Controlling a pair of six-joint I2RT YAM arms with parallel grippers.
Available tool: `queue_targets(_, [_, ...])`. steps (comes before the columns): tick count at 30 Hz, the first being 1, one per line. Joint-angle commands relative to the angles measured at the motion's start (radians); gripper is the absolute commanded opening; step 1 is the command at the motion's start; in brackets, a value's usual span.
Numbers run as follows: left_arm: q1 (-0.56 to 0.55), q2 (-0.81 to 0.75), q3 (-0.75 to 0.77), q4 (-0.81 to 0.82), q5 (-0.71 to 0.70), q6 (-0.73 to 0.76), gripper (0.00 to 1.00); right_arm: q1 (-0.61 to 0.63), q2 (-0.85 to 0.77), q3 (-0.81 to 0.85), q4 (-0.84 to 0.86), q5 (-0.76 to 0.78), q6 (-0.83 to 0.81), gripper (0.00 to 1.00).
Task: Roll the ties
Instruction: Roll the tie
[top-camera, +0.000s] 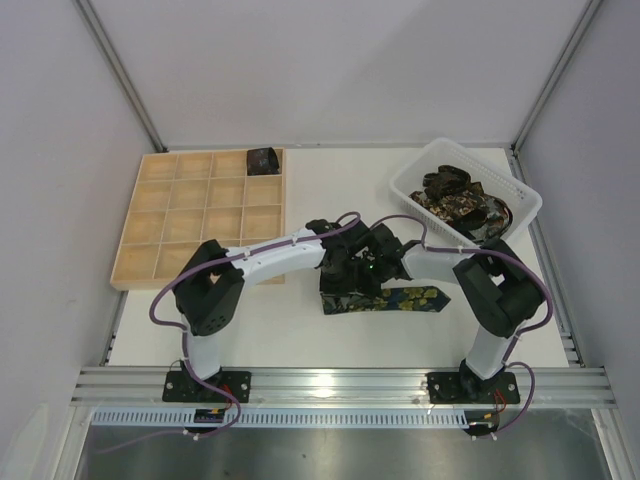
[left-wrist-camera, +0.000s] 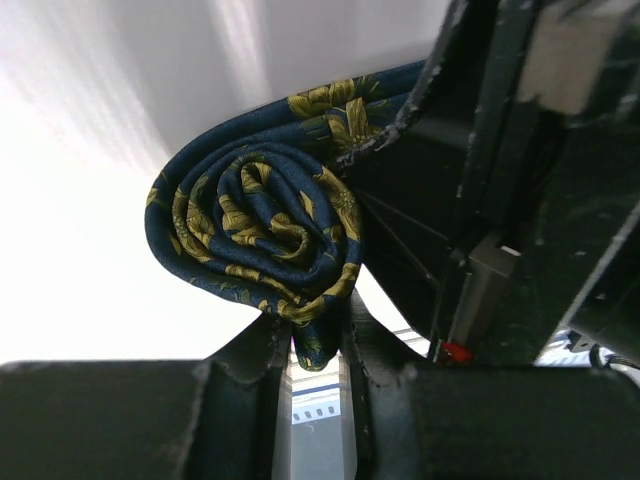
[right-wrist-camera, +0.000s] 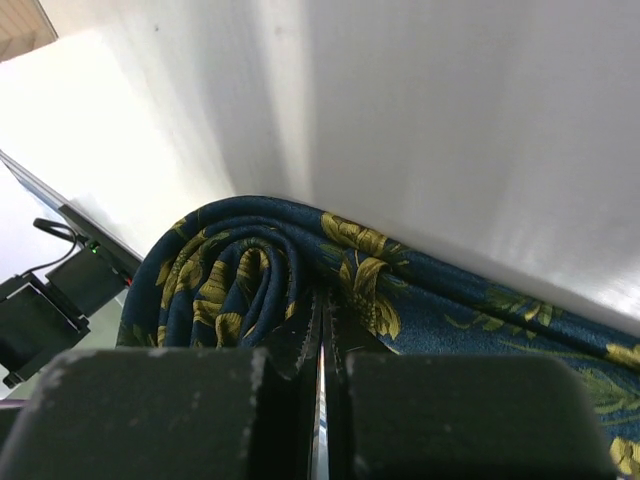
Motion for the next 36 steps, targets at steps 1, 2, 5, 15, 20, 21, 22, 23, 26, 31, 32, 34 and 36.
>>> queue_targets(1, [-0.012, 0.031, 0.033, 0.093, 0.044, 0.022, 0.2, -0.019, -0.074, 0.004, -0.016, -0.023, -0.009, 0.0])
queue_targets(2, [-0.012, 0.036, 0.033, 0.091, 0.046, 0.022, 0.2, -0.025, -0.083, 0.004, -0.027, -0.018, -0.014, 0.0])
queue_targets(5, [-0.012, 0.057, 0.037, 0.088, 0.05, 0.02, 0.19, -0.04, -0.115, 0.01, -0.068, -0.001, -0.031, 0.0])
queue_targets(15, [-0.013, 0.103, 0.072, 0.082, 0.046, 0.019, 0.22, -0.125, -0.194, -0.067, -0.151, 0.094, -0.101, 0.0])
queue_targets(20, [-0.013, 0.105, 0.073, 0.108, 0.069, 0.028, 0.39, -0.16, -0.188, -0.12, -0.114, 0.088, -0.103, 0.0])
queue_targets(21, [-0.013, 0.102, 0.069, 0.125, 0.078, 0.04, 0.45, -0.169, -0.192, -0.13, -0.11, 0.086, -0.101, 0.0])
queue_targets(22, [-0.013, 0.099, 0.067, 0.133, 0.081, 0.046, 0.48, -0.174, -0.198, -0.131, -0.111, 0.086, -0.103, 0.0])
queue_targets(23, [-0.013, 0.082, 0.063, 0.148, 0.081, 0.057, 0.52, -0.178, -0.207, -0.133, -0.111, 0.085, -0.106, 0.0])
queue_targets(26, [-0.013, 0.042, 0.029, 0.177, 0.086, 0.069, 0.62, -0.192, -0.223, -0.117, -0.146, 0.08, -0.127, 0.0])
queue_targets(31, [-0.013, -0.016, -0.017, 0.222, 0.135, 0.083, 0.68, -0.212, -0.237, -0.061, -0.185, 0.063, -0.173, 0.0])
queue_targets(32, [-0.013, -0.031, -0.04, 0.246, 0.141, 0.085, 0.7, -0.215, -0.238, -0.052, -0.195, 0.056, -0.179, 0.0])
queue_targets(34, [-0.013, -0.067, -0.052, 0.263, 0.147, 0.086, 0.71, -0.224, -0.24, -0.033, -0.199, 0.04, -0.195, 0.0])
queue_targets(36, [-0.013, -0.085, -0.052, 0.272, 0.142, 0.095, 0.74, -0.234, -0.234, -0.019, -0.206, 0.026, -0.199, 0.0])
